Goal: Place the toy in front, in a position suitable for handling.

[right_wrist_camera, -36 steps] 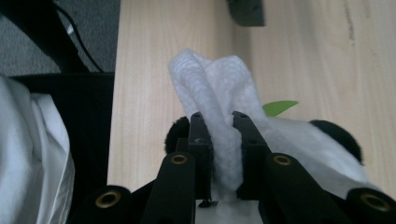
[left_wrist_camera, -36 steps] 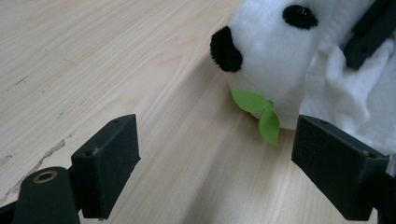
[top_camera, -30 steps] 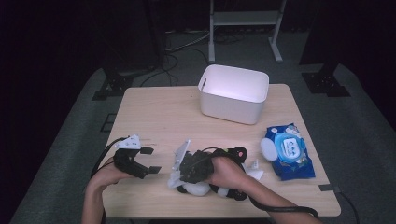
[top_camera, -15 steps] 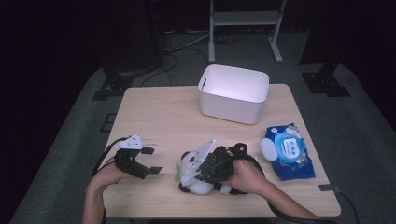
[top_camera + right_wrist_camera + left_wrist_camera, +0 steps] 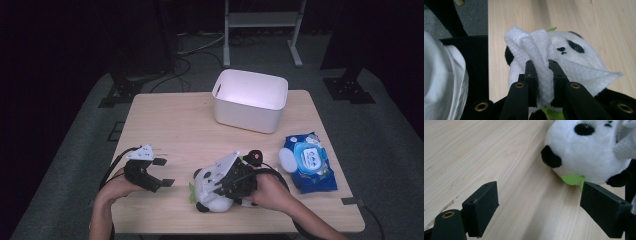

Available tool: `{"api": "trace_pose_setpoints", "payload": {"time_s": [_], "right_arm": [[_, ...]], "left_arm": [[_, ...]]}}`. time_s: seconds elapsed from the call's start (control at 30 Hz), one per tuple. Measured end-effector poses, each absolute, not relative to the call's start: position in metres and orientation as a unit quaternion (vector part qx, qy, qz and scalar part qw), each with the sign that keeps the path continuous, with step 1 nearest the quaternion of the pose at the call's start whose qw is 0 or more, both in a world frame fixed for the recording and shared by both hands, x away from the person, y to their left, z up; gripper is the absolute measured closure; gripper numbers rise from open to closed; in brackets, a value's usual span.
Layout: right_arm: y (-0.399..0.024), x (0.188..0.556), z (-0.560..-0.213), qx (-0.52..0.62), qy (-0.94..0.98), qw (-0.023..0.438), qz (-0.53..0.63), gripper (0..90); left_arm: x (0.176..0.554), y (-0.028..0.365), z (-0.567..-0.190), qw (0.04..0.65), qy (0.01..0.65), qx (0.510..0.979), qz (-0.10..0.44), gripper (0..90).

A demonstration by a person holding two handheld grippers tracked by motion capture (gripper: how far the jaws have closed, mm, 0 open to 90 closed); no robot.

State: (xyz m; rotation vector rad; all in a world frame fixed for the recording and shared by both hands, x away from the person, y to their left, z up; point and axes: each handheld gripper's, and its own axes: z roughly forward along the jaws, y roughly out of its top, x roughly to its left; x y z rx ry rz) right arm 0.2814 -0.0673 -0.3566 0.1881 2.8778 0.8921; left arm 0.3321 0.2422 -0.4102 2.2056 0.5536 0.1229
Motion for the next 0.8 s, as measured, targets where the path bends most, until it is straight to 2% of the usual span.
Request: {"api": "trace_pose_setpoints", "payload": {"time_s": [0.23,0.8], "right_arm": [[-0.071,0.297,-0.348,0.084,0.942,0.051,0.32,78.6],[-0.107,0.295,-0.324,0.111,0.937,0.086,0.318,78.0]], "left_arm": [[0.332,0.236,-0.412,0.416,0.212,0.883,0.042,13.7],[0.333,0.234,-0.415,0.411,0.213,0.885,0.039,13.7]]}}
